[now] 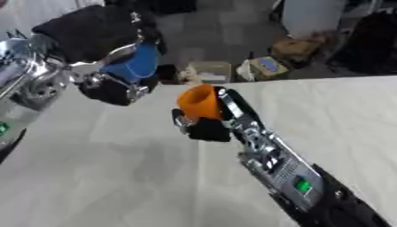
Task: Pour the contents of one cup into another cup.
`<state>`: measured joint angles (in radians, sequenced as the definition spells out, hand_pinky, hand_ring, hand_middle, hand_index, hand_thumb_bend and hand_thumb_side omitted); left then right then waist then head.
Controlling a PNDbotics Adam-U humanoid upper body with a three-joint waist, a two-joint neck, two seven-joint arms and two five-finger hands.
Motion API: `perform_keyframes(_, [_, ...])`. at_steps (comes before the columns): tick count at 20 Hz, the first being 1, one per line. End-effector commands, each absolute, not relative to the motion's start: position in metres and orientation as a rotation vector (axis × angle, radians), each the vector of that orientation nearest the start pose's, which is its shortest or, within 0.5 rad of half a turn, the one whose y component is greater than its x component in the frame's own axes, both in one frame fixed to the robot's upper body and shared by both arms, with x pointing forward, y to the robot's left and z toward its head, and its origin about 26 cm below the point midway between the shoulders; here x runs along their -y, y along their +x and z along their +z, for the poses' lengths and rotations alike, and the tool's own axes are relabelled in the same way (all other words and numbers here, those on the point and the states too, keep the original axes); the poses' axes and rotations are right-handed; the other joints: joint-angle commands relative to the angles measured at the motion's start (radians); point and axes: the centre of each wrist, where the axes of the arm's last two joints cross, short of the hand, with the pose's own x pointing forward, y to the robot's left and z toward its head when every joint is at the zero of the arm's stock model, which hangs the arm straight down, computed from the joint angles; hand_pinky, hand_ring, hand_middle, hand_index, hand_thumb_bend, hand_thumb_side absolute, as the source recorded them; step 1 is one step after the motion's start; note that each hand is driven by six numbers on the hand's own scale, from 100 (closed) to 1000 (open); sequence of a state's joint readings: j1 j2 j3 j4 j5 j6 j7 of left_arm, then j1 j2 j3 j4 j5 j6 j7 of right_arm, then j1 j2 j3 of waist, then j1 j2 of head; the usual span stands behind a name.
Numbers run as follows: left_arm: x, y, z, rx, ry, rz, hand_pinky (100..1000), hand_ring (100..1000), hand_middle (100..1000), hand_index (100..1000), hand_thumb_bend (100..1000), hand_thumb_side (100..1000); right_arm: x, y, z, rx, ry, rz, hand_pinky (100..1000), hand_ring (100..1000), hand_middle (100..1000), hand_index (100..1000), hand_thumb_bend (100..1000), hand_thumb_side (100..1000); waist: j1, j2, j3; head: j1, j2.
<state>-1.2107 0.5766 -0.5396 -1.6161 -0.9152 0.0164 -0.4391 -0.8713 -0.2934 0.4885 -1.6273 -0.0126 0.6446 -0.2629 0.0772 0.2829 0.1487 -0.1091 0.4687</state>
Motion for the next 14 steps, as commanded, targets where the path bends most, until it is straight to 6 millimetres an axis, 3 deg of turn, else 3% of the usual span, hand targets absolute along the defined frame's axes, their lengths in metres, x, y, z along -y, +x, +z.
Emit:
perform_keyframes(1, [-0.1182,0.3578,0.3789,-1.996,-1.584,2.012,328,578,607,750,100,100,0.0882,0.3536,0.2620,1.838,-0.278,0.640,464,482,482,574,100,268,-0.002,-0.029,0.004,-0.004,0.006])
perform_keyframes(7, [-0.1138,0.3659,0.3770,-1.907,-1.663,2.035,245,592,617,750,100,100,0.0864,0.3521,0.2636,1.833,-0.279,0.626,464,481,481,574,100,267,-0.001,-0.031,0.010,-0.010,0.008])
perform_keyframes(14, [-0.1118,0.3673,0.3775,-1.915,-1.675,2.026,218,583,613,753,100,100,0.0831,0.3497,0.2656,1.834,-0.260,0.631,463,481,481,573,100,265,-0.001,-0.031,0.012,-0.013,0.007])
